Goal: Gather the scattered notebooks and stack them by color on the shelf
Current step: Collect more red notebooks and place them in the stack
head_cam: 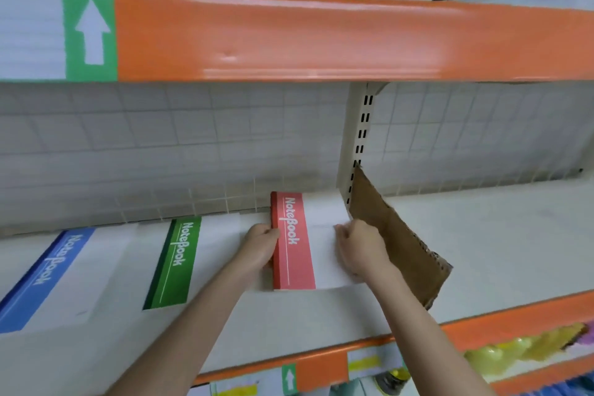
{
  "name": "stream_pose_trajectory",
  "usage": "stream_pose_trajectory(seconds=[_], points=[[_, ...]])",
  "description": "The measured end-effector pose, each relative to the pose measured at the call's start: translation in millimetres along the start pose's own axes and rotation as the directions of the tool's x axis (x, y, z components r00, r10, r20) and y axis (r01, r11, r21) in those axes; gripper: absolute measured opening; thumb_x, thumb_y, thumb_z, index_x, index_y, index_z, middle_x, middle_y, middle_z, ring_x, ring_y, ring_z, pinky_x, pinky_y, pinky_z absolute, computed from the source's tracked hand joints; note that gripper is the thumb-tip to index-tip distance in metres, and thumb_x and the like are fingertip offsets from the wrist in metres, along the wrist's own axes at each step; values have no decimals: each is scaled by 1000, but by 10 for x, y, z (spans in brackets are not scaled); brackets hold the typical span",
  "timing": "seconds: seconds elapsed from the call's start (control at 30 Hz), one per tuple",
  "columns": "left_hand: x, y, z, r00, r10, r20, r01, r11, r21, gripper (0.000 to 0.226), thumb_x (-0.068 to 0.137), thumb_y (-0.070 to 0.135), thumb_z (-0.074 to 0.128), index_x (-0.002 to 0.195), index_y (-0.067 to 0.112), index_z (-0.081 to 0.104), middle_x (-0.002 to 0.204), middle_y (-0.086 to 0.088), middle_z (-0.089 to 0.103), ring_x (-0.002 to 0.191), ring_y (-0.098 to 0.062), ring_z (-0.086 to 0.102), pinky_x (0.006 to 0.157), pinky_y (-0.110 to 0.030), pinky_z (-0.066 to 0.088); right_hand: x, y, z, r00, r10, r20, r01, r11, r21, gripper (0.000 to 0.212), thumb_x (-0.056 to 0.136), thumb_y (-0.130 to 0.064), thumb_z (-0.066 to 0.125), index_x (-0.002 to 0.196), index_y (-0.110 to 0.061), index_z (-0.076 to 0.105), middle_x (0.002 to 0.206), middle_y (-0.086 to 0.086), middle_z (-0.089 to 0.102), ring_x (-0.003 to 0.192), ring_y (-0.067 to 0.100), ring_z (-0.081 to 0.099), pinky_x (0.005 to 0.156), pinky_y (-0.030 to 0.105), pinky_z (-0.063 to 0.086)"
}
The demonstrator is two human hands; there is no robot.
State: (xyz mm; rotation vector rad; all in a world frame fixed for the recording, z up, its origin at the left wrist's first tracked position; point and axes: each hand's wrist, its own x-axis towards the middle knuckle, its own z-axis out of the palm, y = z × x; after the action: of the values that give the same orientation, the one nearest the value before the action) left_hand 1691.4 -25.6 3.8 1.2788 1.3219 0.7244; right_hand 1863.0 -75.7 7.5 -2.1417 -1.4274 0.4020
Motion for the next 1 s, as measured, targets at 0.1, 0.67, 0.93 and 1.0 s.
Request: stream_pose_trajectory(seconds=[0.1,0.67,0.93,1.0], points=[[104,-20,32,999,13,-52,-8,996,89,31,100,18,42,106,-6,60,102,-19,69,88,-31,67,73,-34,52,144,-25,51,999,-19,-37,17,998,-60,33,100,-27,38,89,-5,59,83,8,58,74,24,53,63,27,39],[365,-130,149,951,233,-205,-111,872,476,27,93,21,52,87,-2,66,88,-12,72,81,-28,69,73,-44,58,402,59,238,997,-33,-69,18,977,-213,32,101,-29,39,108,-4,56,110,13,60,95,27,63,73,32,50],[430,-215,145,942,271,-199,-122,827,549,30,93,21,51,80,-3,66,85,-12,71,79,-26,67,69,-34,53,362,56,282,995,-27,-94,1,963,-269,38,100,-33,36,110,-7,61,114,10,52,95,24,59,65,28,44],[442,-211,137,948,259,-183,-120,828,548,30,94,21,51,77,0,62,85,-12,71,79,-25,67,65,-30,51,351,53,292,996,-20,-82,0,970,-244,39,100,-34,36,112,-5,59,118,12,49,97,24,58,67,28,45]])
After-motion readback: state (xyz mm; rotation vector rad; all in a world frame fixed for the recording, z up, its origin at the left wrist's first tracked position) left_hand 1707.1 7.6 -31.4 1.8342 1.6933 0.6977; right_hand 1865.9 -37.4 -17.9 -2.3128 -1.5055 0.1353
